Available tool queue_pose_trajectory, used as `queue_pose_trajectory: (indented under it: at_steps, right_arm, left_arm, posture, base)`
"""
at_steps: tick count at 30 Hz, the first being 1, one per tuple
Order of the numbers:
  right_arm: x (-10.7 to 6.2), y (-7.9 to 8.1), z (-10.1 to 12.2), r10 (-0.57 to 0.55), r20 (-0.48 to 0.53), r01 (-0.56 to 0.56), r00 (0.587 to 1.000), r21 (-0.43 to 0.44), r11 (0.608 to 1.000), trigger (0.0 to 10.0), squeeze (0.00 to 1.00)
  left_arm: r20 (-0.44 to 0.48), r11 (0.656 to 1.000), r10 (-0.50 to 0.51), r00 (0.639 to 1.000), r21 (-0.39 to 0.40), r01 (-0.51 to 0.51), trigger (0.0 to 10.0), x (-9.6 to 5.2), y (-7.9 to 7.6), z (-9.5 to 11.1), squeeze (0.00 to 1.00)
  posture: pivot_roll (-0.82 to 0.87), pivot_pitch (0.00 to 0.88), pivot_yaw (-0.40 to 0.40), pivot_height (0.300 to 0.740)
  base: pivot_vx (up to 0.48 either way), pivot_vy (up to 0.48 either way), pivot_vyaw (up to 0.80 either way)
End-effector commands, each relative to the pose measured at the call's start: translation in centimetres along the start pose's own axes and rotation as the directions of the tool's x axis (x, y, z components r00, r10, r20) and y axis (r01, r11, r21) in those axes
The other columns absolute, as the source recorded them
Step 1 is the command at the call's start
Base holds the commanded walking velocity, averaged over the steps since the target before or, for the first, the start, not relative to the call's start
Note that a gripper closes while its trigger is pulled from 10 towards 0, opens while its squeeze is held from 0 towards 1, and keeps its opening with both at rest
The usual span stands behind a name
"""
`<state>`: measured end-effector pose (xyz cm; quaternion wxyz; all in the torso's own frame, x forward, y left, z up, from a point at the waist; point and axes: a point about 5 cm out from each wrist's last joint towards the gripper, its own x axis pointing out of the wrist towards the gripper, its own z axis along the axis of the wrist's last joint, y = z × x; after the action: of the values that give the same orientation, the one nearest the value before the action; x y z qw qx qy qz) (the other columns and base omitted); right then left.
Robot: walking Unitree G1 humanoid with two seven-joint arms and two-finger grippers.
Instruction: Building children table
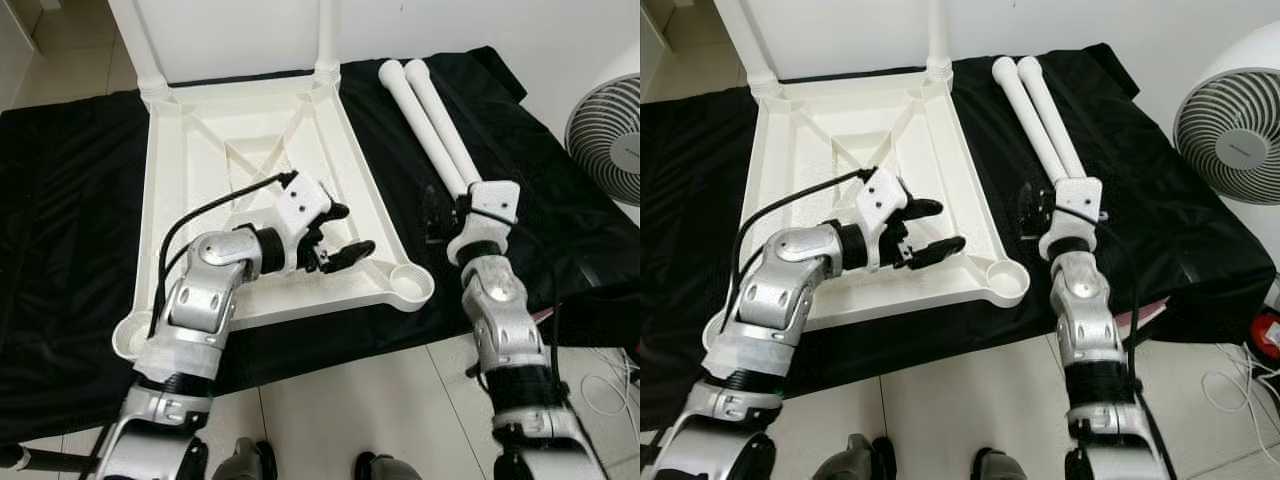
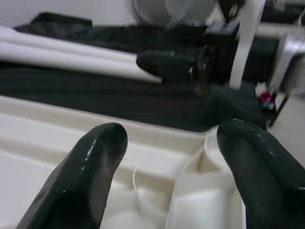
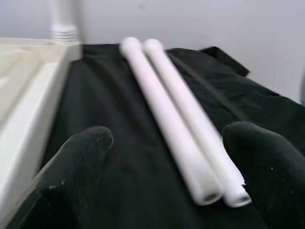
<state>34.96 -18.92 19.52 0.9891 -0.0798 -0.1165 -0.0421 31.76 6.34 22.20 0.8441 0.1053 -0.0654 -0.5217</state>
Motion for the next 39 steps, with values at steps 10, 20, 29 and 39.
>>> queue_pose_trajectory:
  at_steps: [10,20,29,39]
  right_arm:
    - [2.3,-0.5,-0.7,-0.071,-0.078,0.075,0.994,0.049,0.996,10.0,0.0]
    - [3.0,-0.3,-1.0,-0.031,-0.105,0.042,0.994,0.098,0.994,10.0,0.0]
    - [3.7,-0.2,-0.5,-0.027,-0.098,0.037,0.995,0.101,0.994,10.0,0.0]
    - [4.6,-0.4,0.5,-0.021,-0.069,0.03,0.997,0.135,0.99,10.0,0.0]
  left_arm:
    - [-0.022,0.979,0.204,0.979,-0.025,-0.205,10.0,-0.8,0.1,0.8,0.0]
    - [-0.007,0.98,0.197,0.98,-0.026,-0.197,10.0,-0.9,-0.2,2.0,0.0]
    - [-0.031,0.979,0.201,0.979,-0.032,-0.202,10.0,-1.2,-0.7,2.2,0.0]
    - [-0.047,0.976,0.211,0.976,-0.045,-0.214,10.0,-1.2,-1.1,2.3,0.0]
  posture:
    - [-0.05,0.224,0.081,0.74]
    - [-0.02,0.274,0.102,0.74]
    - [0.0,0.306,0.114,0.74]
    - [0.0,0.311,0.114,0.74]
  base:
    - [0.0,0.0,0.0]
    - [0.0,0.0,0.0]
    - [0.0,0.0,0.0]
    - [0.0,0.0,0.0]
